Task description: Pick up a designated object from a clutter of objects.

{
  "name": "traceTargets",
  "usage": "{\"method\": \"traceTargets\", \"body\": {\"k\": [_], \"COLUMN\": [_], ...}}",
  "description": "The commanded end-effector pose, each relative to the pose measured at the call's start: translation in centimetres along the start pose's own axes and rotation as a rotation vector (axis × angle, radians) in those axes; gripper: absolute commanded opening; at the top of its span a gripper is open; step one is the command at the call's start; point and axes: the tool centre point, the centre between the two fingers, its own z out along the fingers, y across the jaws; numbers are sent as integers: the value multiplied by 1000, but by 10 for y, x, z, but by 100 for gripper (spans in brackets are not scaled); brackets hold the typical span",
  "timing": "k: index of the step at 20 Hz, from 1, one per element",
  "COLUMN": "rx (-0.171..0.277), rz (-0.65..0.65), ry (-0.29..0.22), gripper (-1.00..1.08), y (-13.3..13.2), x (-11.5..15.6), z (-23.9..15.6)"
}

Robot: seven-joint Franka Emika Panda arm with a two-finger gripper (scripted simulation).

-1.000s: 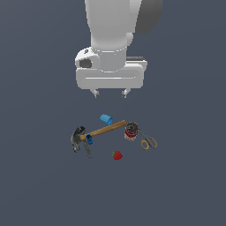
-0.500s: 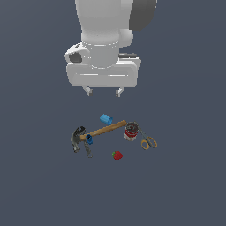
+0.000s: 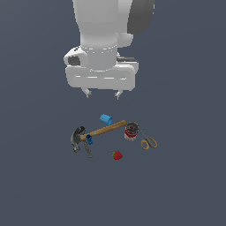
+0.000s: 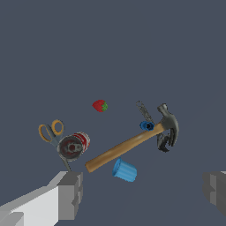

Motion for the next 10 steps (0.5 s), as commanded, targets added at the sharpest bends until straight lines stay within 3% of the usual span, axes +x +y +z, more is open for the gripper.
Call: {"method": "traceTargets", "body": {"k": [1,10], "rx": [2,10], "rz": [27,214], "ry": [-3,-20], "gripper": [100,100], "y": [1,10], "x": [0,-2], "z": [9,67]}}
